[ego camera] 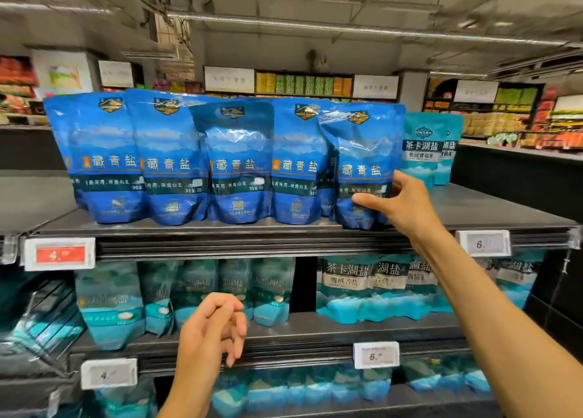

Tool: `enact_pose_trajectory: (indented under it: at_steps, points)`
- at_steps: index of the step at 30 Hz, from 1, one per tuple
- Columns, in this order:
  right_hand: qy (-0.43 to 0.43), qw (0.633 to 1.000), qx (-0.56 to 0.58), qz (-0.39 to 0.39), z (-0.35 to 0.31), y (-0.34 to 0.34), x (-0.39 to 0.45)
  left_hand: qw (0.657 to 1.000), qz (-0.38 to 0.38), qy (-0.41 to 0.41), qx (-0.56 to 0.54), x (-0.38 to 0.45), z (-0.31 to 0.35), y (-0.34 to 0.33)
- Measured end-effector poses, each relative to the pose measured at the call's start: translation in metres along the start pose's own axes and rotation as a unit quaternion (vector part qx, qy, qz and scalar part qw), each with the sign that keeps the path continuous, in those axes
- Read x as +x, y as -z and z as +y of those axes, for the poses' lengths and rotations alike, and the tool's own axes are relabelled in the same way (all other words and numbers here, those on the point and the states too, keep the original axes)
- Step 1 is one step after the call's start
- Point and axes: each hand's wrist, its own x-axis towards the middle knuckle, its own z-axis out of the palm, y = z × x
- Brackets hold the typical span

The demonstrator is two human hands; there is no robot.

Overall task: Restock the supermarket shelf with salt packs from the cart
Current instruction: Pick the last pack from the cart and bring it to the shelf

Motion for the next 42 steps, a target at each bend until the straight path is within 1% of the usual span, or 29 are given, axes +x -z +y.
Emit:
enact_pose_trajectory:
  at_steps: [3, 11, 15, 22, 27, 42]
  points:
    - [0.008, 0.999, -0.03, 0.035, 0.005, -0.005, -0.001, 1.0, 0.004, 0.007, -0.006, 0.001, -0.002, -0.004]
    - [0.03, 0.998, -0.049, 0.037, 0.006, -0.016, -0.002, 1.0, 0.008, 0.009, -0.008, -0.003, -0.001, -0.003]
    - [0.028, 0.996, -0.072, 0.045, 0.006, -0.014, -0.005, 1.0, 0.015, 0.009, -0.003, -0.005, -0.003, 0.001]
    - [0.011, 0.995, -0.084, 0.056, 0.007, -0.017, -0.009, 1.0, 0.009, 0.005, 0.0, -0.008, -0.002, 0.005]
    - [0.014, 0.994, -0.093, 0.056, 0.007, -0.017, -0.012, 1.0, 0.013, 0.008, 0.003, -0.01, -0.003, 0.007]
    - [0.011, 0.993, -0.089, 0.071, 0.002, -0.016, -0.018, 1.0, 0.02, 0.015, 0.006, -0.013, -0.004, 0.006]
